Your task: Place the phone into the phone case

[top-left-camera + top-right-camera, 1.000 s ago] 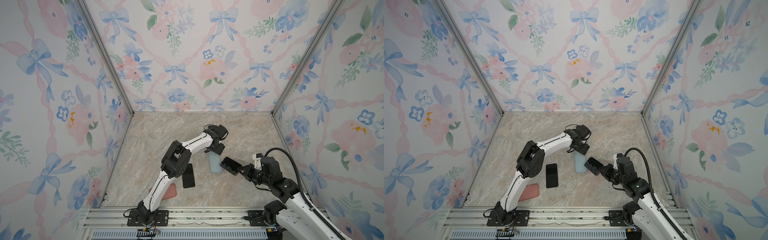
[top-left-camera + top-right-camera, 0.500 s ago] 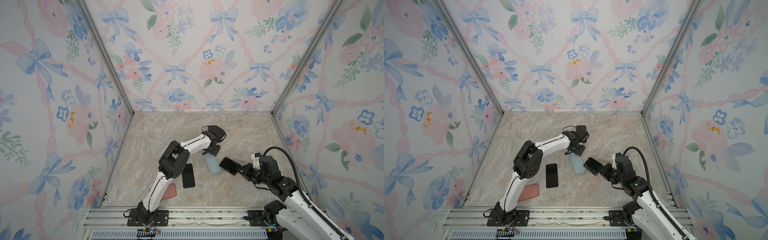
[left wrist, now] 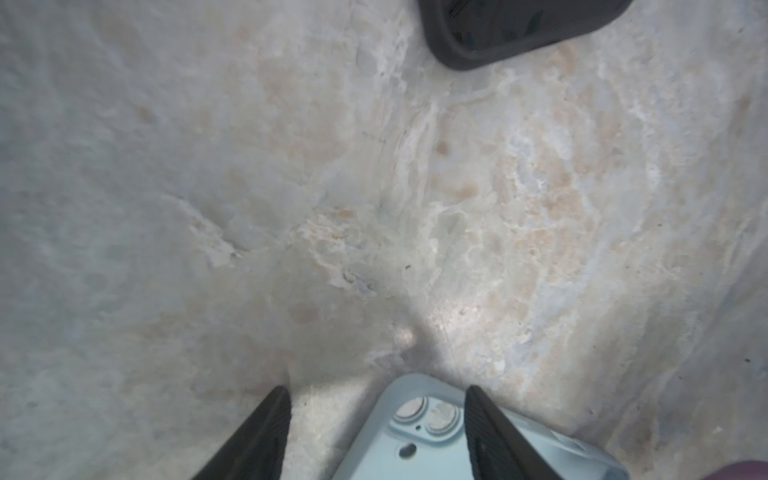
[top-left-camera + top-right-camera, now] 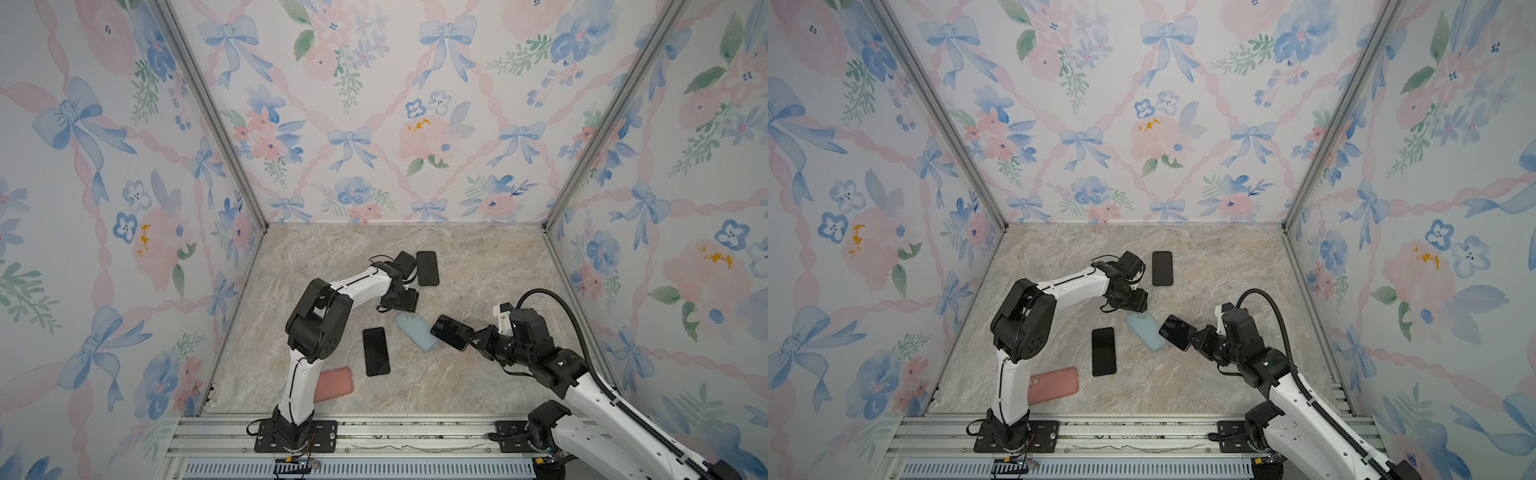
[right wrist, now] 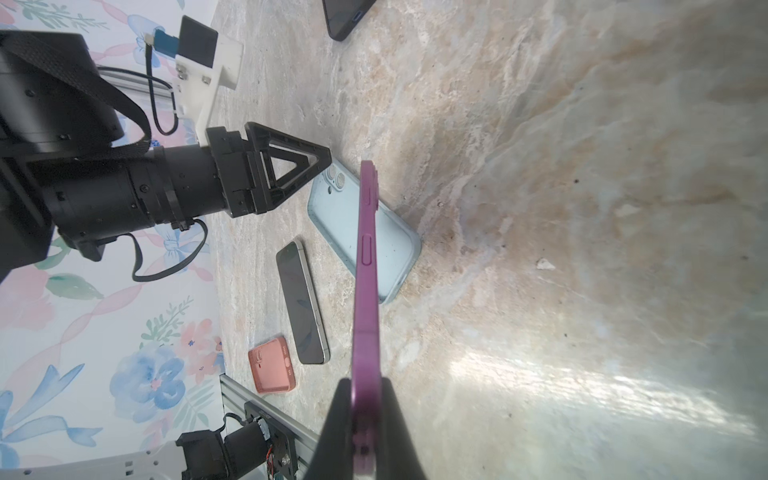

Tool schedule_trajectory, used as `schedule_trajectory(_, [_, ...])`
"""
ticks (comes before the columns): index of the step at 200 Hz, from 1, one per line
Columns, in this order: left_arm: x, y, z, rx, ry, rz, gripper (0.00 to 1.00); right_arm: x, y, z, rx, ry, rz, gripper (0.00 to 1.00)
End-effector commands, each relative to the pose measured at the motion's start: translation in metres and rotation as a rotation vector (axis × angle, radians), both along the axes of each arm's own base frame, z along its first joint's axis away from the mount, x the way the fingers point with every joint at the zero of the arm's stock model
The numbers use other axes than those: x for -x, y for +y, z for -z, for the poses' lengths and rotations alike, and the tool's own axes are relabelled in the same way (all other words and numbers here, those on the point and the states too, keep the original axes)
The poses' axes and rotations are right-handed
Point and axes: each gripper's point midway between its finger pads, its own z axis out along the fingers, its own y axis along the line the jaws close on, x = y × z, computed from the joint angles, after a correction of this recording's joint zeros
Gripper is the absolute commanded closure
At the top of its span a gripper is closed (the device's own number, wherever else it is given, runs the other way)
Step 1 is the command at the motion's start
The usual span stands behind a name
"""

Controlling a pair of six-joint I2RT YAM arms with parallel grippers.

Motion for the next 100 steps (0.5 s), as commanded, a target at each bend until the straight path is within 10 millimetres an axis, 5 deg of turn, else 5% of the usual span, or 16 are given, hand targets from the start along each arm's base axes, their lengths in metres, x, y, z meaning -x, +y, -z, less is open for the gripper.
schedule_trajectory(1, [0.027,-0.005,0.004,0.117,0.118,-0.026,0.30,-0.009,0.018,-0.032,-0.074,-0.091,-0.052,1.00])
schedule_trajectory(100, [0.067,-0.007,-0.014,0.369,0.182,-0.096,0.29,-0.012,0.044,-0.023,-0.129,-0.064,-0.111,1.00])
